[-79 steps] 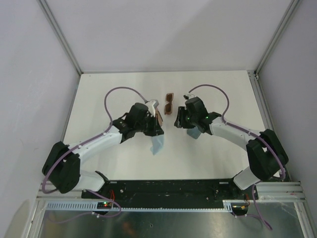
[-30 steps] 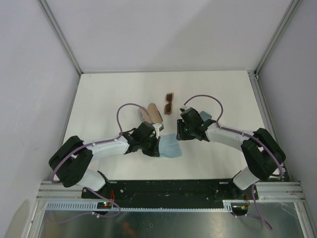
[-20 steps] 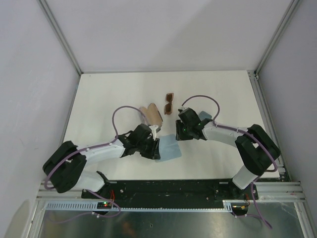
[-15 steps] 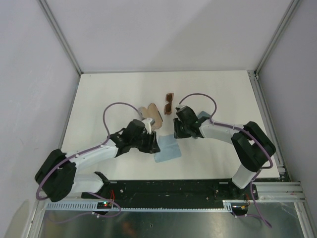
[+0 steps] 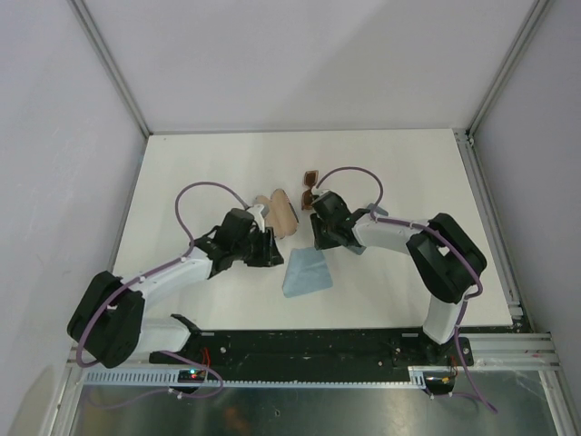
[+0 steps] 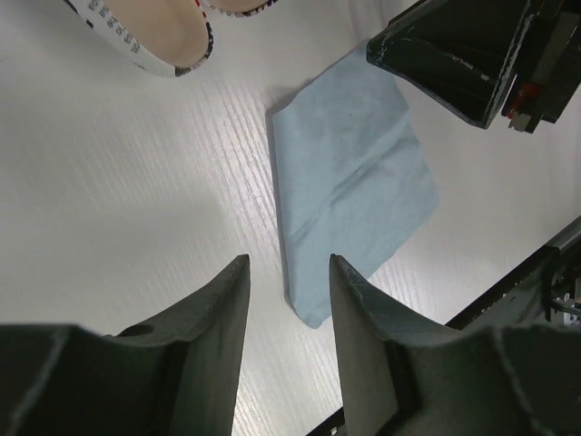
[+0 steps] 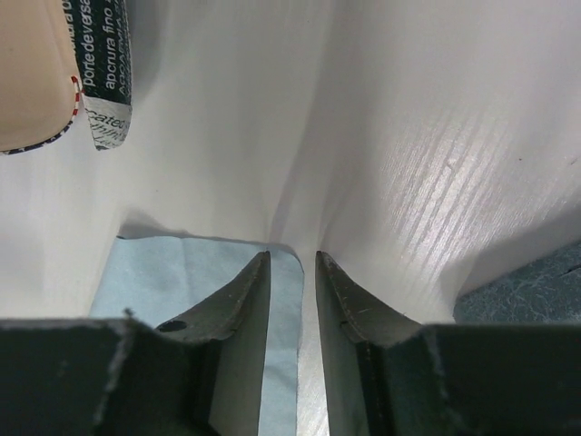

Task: Organize the sunglasses
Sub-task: Pick up the corner of the glasses cleaning cloth from the center of the board.

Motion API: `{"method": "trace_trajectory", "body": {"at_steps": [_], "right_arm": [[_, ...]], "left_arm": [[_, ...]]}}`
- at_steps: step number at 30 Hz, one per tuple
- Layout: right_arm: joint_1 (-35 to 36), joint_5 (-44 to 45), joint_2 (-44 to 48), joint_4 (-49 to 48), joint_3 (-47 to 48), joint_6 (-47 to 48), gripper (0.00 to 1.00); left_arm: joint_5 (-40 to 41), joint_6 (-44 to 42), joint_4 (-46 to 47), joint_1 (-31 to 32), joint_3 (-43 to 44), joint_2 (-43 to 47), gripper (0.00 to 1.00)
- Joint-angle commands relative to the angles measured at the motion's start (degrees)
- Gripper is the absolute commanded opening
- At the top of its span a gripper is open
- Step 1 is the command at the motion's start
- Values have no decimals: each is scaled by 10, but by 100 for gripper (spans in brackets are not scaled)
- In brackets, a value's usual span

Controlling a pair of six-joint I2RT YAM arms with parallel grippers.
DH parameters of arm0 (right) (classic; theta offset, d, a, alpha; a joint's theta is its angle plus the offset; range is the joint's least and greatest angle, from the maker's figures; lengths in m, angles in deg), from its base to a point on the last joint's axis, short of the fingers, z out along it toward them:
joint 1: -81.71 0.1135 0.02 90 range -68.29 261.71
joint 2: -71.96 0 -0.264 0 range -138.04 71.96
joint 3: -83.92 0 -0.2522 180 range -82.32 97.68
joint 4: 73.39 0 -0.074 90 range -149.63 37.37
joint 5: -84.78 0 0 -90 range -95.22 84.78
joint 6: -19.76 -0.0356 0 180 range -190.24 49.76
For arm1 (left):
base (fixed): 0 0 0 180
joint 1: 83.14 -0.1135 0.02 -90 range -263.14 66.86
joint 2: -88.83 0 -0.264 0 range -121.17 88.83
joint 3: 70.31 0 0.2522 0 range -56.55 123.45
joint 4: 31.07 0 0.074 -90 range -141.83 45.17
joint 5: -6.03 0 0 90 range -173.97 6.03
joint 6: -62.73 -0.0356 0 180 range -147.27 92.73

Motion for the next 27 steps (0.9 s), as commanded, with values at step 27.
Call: {"method": "trace_trajectory", "body": {"at_steps": [27], "right_arm": [[-20, 25, 68, 47, -2, 18, 0]], "left_arm": [[4, -40, 26, 9, 120, -119, 41]]}}
